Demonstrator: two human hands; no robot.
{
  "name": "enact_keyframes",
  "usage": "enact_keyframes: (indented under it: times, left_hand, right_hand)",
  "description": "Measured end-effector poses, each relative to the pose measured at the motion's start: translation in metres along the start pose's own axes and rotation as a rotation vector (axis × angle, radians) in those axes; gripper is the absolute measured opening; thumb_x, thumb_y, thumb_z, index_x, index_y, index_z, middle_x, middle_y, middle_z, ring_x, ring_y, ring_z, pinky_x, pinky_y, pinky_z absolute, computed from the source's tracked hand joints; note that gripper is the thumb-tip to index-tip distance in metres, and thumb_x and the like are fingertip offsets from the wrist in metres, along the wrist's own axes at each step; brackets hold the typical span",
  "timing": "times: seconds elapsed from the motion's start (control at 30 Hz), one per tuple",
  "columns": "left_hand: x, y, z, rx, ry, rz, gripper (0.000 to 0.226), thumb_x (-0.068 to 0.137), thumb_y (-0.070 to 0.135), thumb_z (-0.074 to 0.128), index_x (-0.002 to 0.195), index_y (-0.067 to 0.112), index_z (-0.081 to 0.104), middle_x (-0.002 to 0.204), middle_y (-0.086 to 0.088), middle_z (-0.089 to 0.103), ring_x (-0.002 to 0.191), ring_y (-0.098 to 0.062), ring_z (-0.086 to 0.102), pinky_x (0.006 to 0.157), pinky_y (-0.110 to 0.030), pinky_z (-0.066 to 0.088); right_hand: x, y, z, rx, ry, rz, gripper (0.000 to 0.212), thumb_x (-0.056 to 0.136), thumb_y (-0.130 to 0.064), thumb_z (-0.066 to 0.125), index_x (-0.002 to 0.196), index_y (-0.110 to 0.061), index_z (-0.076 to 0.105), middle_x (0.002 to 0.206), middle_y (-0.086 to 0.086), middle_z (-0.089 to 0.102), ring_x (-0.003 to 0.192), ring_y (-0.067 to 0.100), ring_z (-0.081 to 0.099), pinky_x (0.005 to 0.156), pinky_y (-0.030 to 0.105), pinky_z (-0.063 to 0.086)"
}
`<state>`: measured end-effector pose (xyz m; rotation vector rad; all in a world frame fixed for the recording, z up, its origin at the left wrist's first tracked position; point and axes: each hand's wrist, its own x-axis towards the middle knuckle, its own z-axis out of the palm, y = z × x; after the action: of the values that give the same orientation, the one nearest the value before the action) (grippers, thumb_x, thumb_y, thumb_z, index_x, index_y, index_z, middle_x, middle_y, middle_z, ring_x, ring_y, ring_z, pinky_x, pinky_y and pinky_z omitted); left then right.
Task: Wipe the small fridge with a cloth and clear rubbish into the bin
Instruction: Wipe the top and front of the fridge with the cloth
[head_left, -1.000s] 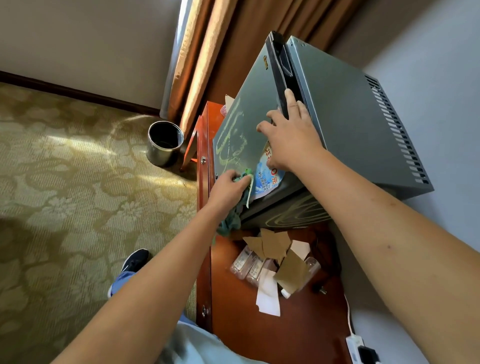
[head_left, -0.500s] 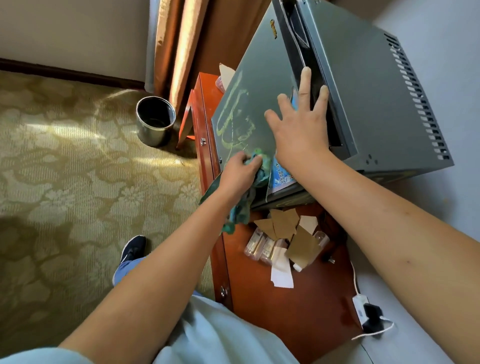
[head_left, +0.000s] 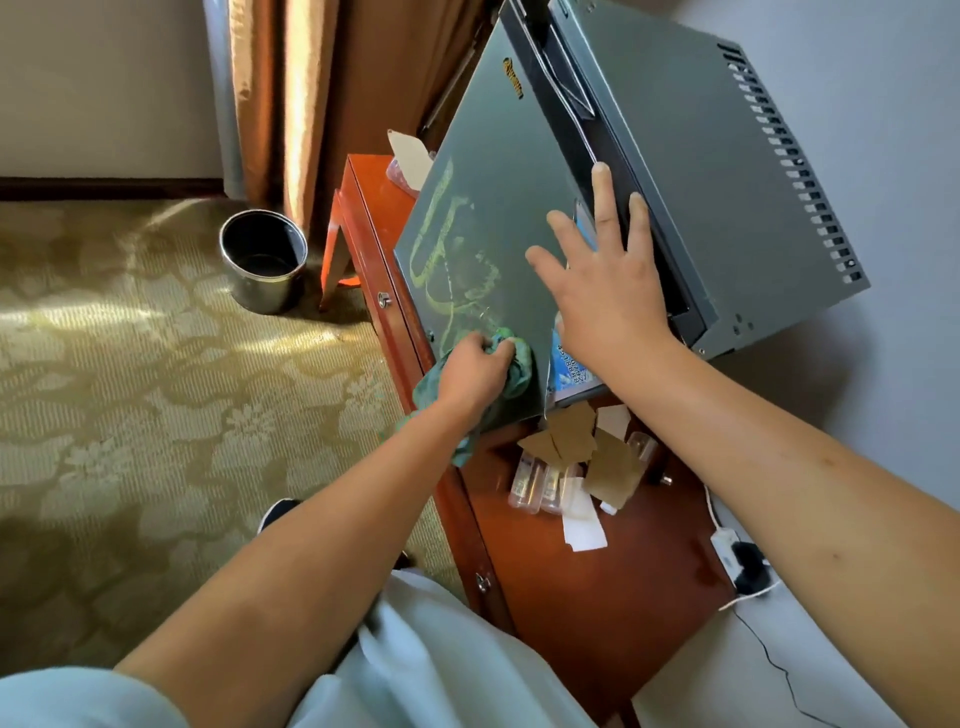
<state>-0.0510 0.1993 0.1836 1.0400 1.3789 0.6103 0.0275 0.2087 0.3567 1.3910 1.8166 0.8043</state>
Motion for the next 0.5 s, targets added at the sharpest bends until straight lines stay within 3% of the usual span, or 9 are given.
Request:
enact_keyframes:
  times: [0.27, 0.43, 0.5]
  left_hand:
    - [0.003, 0.061, -0.02, -0.174, 0.046, 0.232, 0.027, 0.098, 0.041, 0.055, 0.08, 0.023, 0.046, 0.069, 0.005, 0.05, 0.062, -0.015, 0.047, 0.06, -0.035, 0.036]
    - [0.016, 0.026, -0.014, -0.079, 0.001, 0.062, 0.027, 0.097, 0.045, 0.053, 0.09, 0.018, 0.052, 0.072, 0.002, 0.054, 0.068, -0.02, 0.052, 0.06, -0.035, 0.037]
    - [0.018, 0.011, -0.013, -0.055, -0.055, -0.05, 0.03, 0.095, 0.043, 0.052, 0.079, 0.019, 0.046, 0.065, 0.0, 0.049, 0.059, -0.022, 0.049, 0.055, -0.031, 0.034]
  right_hand:
    - [-0.001, -0.003, -0.003, 0.007, 0.001, 0.026, 0.07, 0.087, -0.055, 0.061, 0.149, -0.035, 0.036, 0.168, 0.008, 0.012, 0.147, 0.053, -0.017, 0.119, 0.064, 0.007]
    - [0.001, -0.005, -0.003, 0.016, -0.008, 0.039, 0.068, 0.085, -0.057, 0.063, 0.145, -0.033, 0.041, 0.168, 0.009, 0.014, 0.147, 0.053, -0.016, 0.118, 0.065, 0.008]
    - [0.002, -0.007, -0.004, 0.02, -0.012, 0.044, 0.068, 0.084, -0.057, 0.065, 0.143, -0.033, 0.043, 0.167, 0.01, 0.016, 0.147, 0.054, -0.015, 0.118, 0.065, 0.008]
